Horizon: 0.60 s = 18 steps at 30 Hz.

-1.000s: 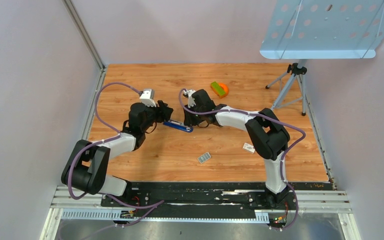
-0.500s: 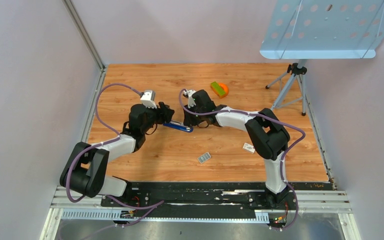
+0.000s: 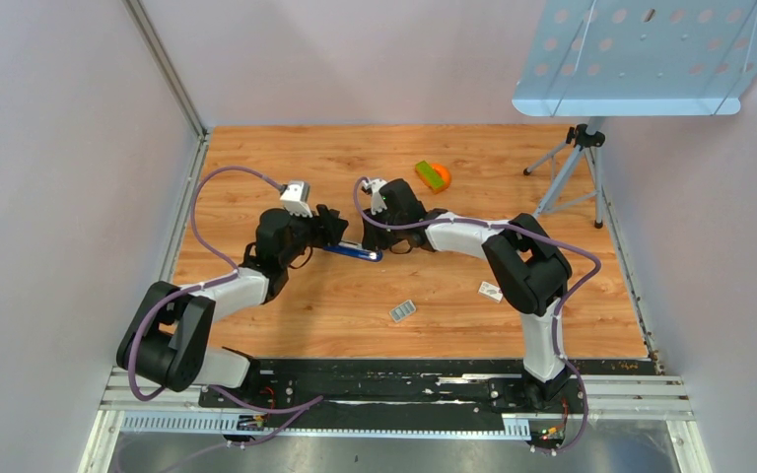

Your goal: Load the staples into the stapler

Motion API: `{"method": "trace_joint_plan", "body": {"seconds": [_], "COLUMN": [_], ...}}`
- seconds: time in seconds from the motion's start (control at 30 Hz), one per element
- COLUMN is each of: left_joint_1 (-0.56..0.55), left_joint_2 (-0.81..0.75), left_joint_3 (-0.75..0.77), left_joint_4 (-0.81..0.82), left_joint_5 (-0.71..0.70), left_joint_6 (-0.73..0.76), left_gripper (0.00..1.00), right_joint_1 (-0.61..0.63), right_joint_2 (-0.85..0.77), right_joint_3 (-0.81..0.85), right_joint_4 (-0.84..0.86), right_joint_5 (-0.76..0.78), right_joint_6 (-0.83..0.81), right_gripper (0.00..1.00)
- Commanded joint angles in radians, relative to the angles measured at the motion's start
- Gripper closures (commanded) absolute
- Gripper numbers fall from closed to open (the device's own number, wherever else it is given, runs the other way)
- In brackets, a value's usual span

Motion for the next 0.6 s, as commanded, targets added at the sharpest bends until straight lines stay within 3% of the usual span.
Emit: {"method": "trace_joint_plan", "body": {"seconds": [0.0, 0.57], "left_joint_1": [-0.033, -0.035], "left_joint_2": [0.011, -0.044], "left_joint_3": [-0.024, -0.019], "left_joint_4": [0.014, -0.013], "left_joint_5": [0.094, 0.101], "left_joint_6": [-0.048, -0.082], "left_gripper": [0.35, 0.30], "right_joint_1": [-0.010, -0.012], "right_joint_2": [0.043, 0.044], "right_joint_3": [-0.045, -0.057], "right_joint_4": [-0.038, -0.031], "right_joint_5": [0.028, 0.032], "right_joint_6": [-0.021, -0.028], "right_gripper": [0.72, 0.72]}}
